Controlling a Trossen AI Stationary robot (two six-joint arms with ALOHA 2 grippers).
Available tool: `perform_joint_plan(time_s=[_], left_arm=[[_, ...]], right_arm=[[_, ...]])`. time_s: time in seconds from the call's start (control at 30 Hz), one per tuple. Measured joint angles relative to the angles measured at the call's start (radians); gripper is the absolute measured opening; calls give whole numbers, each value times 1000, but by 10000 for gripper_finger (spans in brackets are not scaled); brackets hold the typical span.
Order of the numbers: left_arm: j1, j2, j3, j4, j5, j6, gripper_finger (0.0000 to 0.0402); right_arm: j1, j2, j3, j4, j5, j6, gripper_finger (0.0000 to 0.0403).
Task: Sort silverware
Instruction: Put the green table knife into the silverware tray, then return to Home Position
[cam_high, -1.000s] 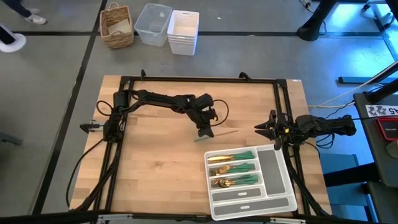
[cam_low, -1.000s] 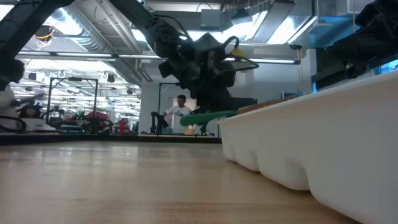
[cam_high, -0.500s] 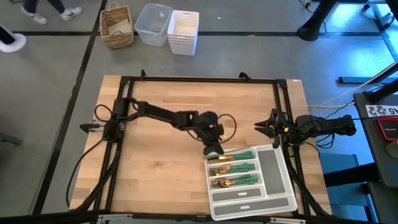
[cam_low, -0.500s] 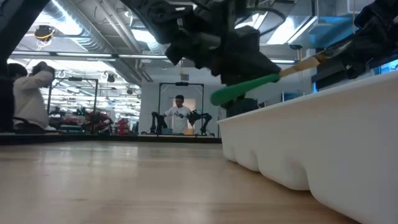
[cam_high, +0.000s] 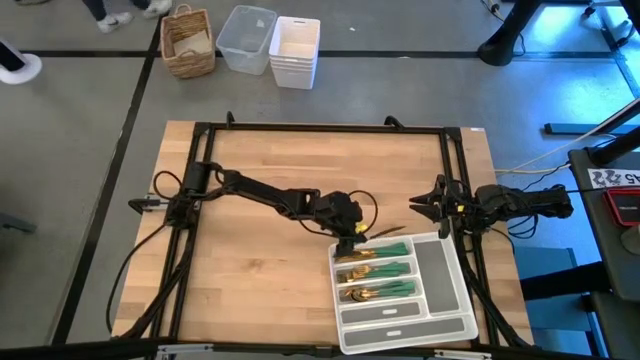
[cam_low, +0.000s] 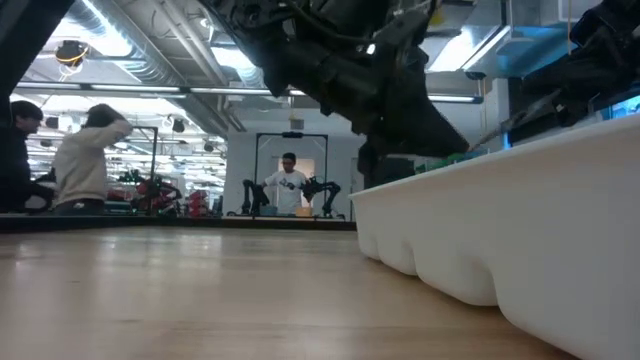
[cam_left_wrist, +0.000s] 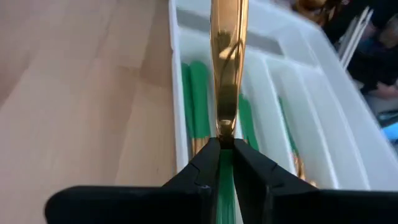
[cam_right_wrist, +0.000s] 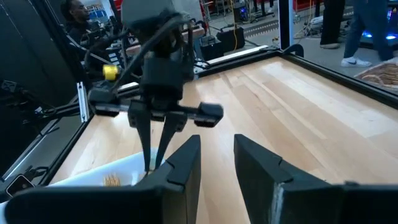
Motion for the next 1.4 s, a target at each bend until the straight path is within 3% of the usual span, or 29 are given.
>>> perform_joint_plan(time_s=[0.4,0.63,0.83,0.97,1.13,1.27,1.4], left_arm=[[-35,70,-1,14,-7,76,34],[-35,70,-1,11,-22,96,88],[-25,46,-2,-27,1,1,122],[-3,-44,-3,-118,96,38,125],[-4,-250,-63,-120,88,142,125],[-17,-487,-193,-115,-12,200,125],[-45,-752,-402,-107,-219,214,125]], right_arm=[[0,0,0,-23,0,3,98],[0,0,0,-24,0,5,98],[0,0,0,-25,-1,5,98],[0,0,0,-30,-1,5,98],[0,0,0,-52,-3,5,98],[0,0,0,-64,-12,5,98],[0,0,0,-69,-12,5,98]])
